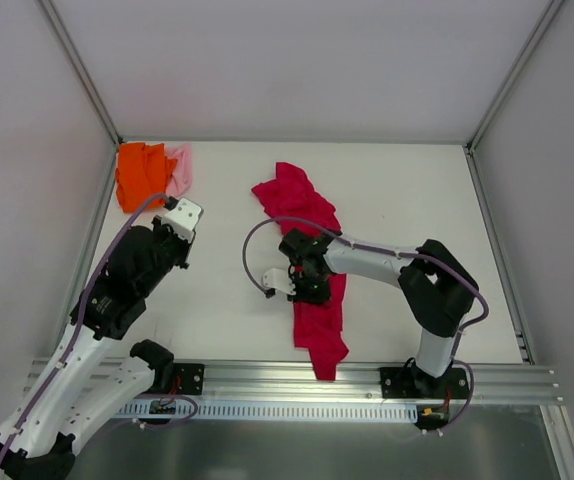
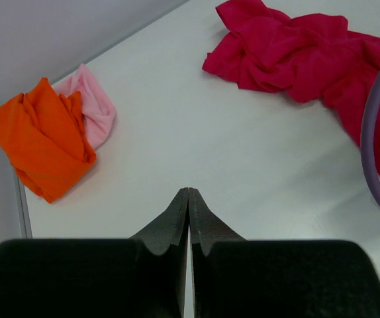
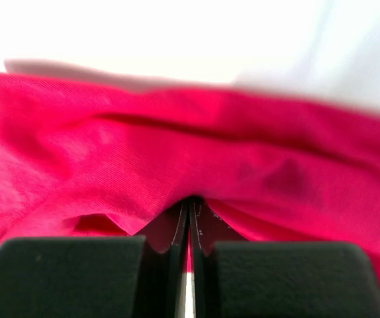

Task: Fold and stack the t-shirts
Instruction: Rotate the tshirt 90 degrees

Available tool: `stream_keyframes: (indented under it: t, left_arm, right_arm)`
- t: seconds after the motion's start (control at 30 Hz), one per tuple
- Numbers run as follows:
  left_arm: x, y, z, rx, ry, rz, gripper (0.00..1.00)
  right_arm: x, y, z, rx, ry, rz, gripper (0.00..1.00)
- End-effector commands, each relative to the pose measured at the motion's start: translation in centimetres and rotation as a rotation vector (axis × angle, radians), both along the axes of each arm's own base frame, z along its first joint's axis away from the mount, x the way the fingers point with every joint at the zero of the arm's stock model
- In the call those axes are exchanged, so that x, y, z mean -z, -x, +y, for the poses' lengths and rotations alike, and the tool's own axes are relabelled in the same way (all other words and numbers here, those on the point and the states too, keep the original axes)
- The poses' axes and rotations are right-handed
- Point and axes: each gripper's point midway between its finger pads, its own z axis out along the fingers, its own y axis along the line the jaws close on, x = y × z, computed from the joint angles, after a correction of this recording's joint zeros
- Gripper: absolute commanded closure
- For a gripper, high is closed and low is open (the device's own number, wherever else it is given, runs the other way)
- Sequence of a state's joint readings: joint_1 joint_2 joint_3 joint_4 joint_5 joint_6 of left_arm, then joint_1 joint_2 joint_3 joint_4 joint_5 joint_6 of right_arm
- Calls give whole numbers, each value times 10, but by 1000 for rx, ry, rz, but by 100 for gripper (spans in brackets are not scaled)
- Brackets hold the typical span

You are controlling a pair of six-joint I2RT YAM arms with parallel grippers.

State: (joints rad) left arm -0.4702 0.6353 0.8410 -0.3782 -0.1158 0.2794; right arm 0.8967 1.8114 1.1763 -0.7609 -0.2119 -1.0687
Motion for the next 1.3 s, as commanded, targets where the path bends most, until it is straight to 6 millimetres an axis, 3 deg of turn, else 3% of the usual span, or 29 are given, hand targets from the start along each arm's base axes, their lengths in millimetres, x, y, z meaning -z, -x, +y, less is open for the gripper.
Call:
stream_keyframes:
  t: [0.0,0.1,0.3,0.37,0.4,0.47,0.5,0.53,0.57,0.6,0.63,0.67,0.7,0.73,0.77,0.83,0.87,0.97,1.0,1.03,1.07,1.17,1.2,1.27]
  left_arm:
    - [2,-6,3,-30,4,-23,100]
    - [0,-6,-1,-15,20,-10,100]
    - [8,-8,-1,-20,15,-1,100]
    - [11,-10,-4,-17,15,14,100]
    - [13,-11,-3,-20,10,19,100]
    - [16,-13,-2,-32,1,24,100]
    - [17,-13,-2,-32,-2,27,100]
    - [18,-12,-1,-32,-2,25,100]
    - [18,-12,-2,-25,-1,22,100]
    - [19,-12,-3,-20,-1,23,100]
    - [23,-12,-4,-16,-10,29,100]
    - [24,-13,-4,-18,-8,28,100]
    - [27,-15,-4,-19,-15,37,100]
    - [27,-16,-4,-22,-14,37,100]
    - [27,-17,-3,-30,-14,35,100]
    - [26,-17,-4,-29,-5,32,98]
    - [24,-17,-4,-30,3,27,97]
    - [18,-17,-3,-45,31,-10,93]
    - [17,-18,-2,-51,37,-22,91]
    - [13,-18,-1,-55,44,-37,88]
    - [9,-19,-1,-60,53,-50,84]
    - [-4,-23,-10,-38,98,-74,73]
    - [-3,-24,-14,-18,98,-62,63]
    - [2,-28,-27,37,90,-21,65]
  right_arm:
    - [-14,11,40,-31,-86,33,99]
    - [-20,19,60,-68,-96,35,99]
    - [-30,21,75,-109,-108,-18,99]
    - [-40,4,78,-89,-123,-119,99]
    - [-46,-16,79,-67,-125,-224,98]
    - [-70,-45,74,-7,-155,-371,86]
    - [-80,-68,70,35,-162,-489,69]
    - [-92,-82,66,70,-179,-563,60]
    - [-114,-101,57,114,-213,-652,50]
    - [-127,-123,47,173,-211,-770,30]
    - [-139,-137,39,208,-204,-842,23]
    - [-164,-163,20,289,-200,-974,10]
    - [-177,-175,11,338,-207,-1029,4]
    - [-190,-190,-9,406,-194,-1087,3]
    - [-216,-196,-21,483,-242,-1172,2]
    - [-246,-203,-46,601,-313,-1264,0]
    - [-272,-207,-57,700,-386,-1348,0]
    - [-312,-191,-109,954,-547,-1434,0]
    - [-313,-191,-121,991,-551,-1416,0]
    - [-309,-188,-120,977,-562,-1364,0]
    - [-293,-181,-114,926,-554,-1264,0]
    - [-293,-177,-109,924,-665,-1239,0]
    - [-289,-179,-107,916,-674,-1239,0]
    - [-275,-184,-100,882,-651,-1210,0]
